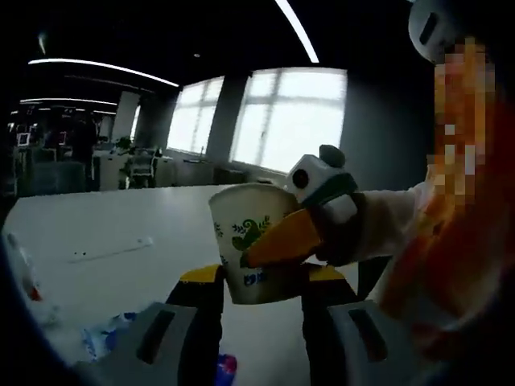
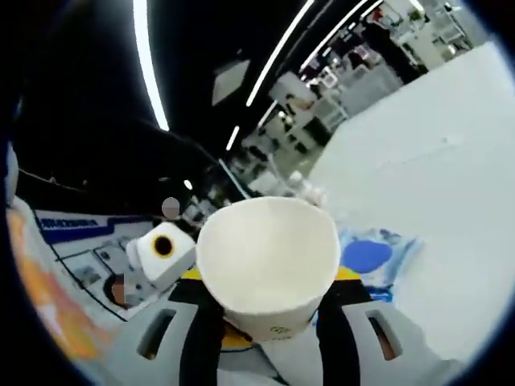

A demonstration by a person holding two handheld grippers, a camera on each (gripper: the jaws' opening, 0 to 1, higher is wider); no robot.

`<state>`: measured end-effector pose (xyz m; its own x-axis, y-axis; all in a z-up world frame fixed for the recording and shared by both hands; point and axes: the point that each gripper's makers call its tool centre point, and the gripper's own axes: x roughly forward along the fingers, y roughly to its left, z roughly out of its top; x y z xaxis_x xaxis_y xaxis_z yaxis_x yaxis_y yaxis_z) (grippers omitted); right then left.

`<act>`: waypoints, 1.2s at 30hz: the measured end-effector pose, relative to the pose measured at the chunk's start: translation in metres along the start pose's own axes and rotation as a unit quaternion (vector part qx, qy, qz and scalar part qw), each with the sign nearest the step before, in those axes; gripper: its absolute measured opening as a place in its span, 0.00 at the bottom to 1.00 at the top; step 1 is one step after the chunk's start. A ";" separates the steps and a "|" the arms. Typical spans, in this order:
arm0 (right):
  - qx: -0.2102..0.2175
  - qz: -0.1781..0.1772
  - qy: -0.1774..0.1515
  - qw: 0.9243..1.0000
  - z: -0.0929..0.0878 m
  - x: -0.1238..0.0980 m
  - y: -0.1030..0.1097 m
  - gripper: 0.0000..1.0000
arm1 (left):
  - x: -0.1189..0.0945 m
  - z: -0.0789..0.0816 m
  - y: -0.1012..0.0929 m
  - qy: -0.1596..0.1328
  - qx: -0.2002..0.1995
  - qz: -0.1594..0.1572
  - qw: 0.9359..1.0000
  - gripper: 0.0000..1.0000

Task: Arrange the tabletop items into an orderly group along one side of the table until the central work area is clear of visible clutter.

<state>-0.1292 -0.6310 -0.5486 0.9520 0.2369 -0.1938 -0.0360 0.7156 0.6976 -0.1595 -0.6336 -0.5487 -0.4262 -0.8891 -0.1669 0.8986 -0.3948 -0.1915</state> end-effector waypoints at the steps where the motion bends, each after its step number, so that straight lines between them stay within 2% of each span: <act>1: -0.019 -0.014 -0.003 1.000 0.004 -0.001 -0.005 0.42 | 0.000 0.000 0.002 0.000 0.005 0.004 1.000 0.36; 4: -0.046 -0.038 0.004 0.998 0.006 -0.006 -0.013 0.42 | -0.002 -0.002 0.005 0.007 -0.005 0.006 1.000 0.31; 5: -0.068 -0.053 0.004 0.996 0.009 -0.008 -0.019 0.42 | -0.003 -0.002 0.007 0.009 -0.012 0.007 1.000 0.25; 7: -0.074 -0.062 0.003 0.995 0.011 -0.012 -0.023 0.41 | -0.007 0.001 0.010 0.003 -0.015 0.011 1.000 0.14; 8: -0.080 -0.069 0.002 0.994 0.013 -0.014 -0.027 0.41 | -0.009 0.004 0.015 -0.002 -0.021 0.021 1.000 0.16; 9: -0.085 -0.078 0.000 0.993 0.015 -0.017 -0.031 0.41 | -0.010 0.006 0.023 -0.008 -0.031 0.040 0.999 0.25; 11: -0.101 -0.090 0.003 0.991 0.018 -0.020 -0.036 0.41 | -0.015 0.017 0.039 -0.025 -0.032 0.076 0.996 0.50; 12: -0.122 -0.101 0.014 0.987 0.017 -0.023 -0.040 0.41 | -0.017 0.022 0.040 -0.027 -0.026 0.075 0.996 0.53; 13: -0.137 -0.109 0.024 0.984 0.015 -0.025 -0.043 0.41 | -0.020 0.028 0.036 -0.027 -0.021 0.067 0.997 0.51; 14: -0.162 -0.119 0.040 0.979 0.013 -0.026 -0.046 0.41 | -0.021 0.036 0.032 -0.031 -0.012 0.057 0.998 0.44; 15: -0.182 -0.123 0.049 0.974 0.011 -0.027 -0.047 0.41 | -0.022 0.049 0.026 -0.038 0.005 0.041 0.998 0.41; 17: -0.221 -0.123 0.063 0.966 0.008 -0.027 -0.045 0.41 | -0.021 0.064 0.018 -0.025 0.037 0.028 0.999 0.45; 19: -0.228 -0.107 0.077 0.965 0.001 -0.025 -0.039 0.41 | -0.019 0.077 0.007 -0.006 0.080 0.004 0.997 0.51; 20: -0.229 -0.099 0.081 0.965 -0.001 -0.024 -0.036 0.41 | -0.017 0.079 0.000 0.010 0.102 -0.014 0.995 0.49; 21: -0.234 -0.093 0.086 0.964 -0.003 -0.024 -0.034 0.41 | -0.015 0.080 -0.006 0.023 0.123 -0.029 0.992 0.46; 22: -0.242 -0.088 0.091 0.962 -0.004 -0.023 -0.033 0.41 | -0.012 0.076 -0.012 0.056 0.158 -0.047 0.985 0.42; 23: -0.255 -0.082 0.100 0.958 -0.006 -0.022 -0.030 0.41 | -0.010 0.073 -0.016 0.073 0.178 -0.059 0.980 0.39; 24: -0.263 -0.079 0.105 0.956 -0.007 -0.022 -0.030 0.41 | -0.007 0.063 -0.022 0.113 0.204 -0.081 0.969 0.38; 25: -0.285 -0.074 0.115 0.949 -0.008 -0.021 -0.028 0.41 | -0.005 0.056 -0.025 0.134 0.216 -0.095 0.962 0.39; 26: -0.299 -0.071 0.120 0.944 -0.008 -0.020 -0.026 0.41 | -0.003 0.046 -0.028 0.163 0.228 -0.114 0.953 0.40; 27: -0.323 -0.067 0.124 0.936 -0.007 -0.019 -0.023 0.41 | -0.003 0.041 -0.033 0.179 0.231 -0.132 0.947 0.41; 28: -0.343 -0.059 0.130 0.928 -0.008 -0.018 -0.020 0.41 | -0.001 0.039 -0.037 0.185 0.235 -0.143 0.943 0.42; 30: -0.394 -0.053 0.139 0.907 -0.009 -0.016 -0.014 0.41 | 0.002 0.035 -0.036 0.200 0.261 -0.147 0.933 0.40; 31: -0.406 -0.054 0.140 0.901 -0.010 -0.015 -0.012 0.41 | 0.001 0.032 -0.035 0.212 0.267 -0.151 0.928 0.37; 32: -0.415 -0.046 0.145 0.897 -0.013 -0.014 -0.009 0.41 | 0.000 0.028 -0.036 0.227 0.278 -0.158 0.920 0.35; 34: -0.413 -0.037 0.148 0.898 -0.019 -0.012 -0.004 0.41 | 0.000 0.022 -0.039 0.242 0.285 -0.170 0.912 0.35; 36: -0.416 -0.027 0.148 0.897 -0.023 -0.010 0.000 0.41 | -0.003 0.015 -0.043 0.253 0.268 -0.182 0.912 0.34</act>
<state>-0.1455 -0.6178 -0.5625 0.8411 0.2623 -0.4730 -0.3233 0.9449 -0.0509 -0.1955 -0.6173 -0.5257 -0.5780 -0.5094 -0.6375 0.5517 -0.8196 0.1546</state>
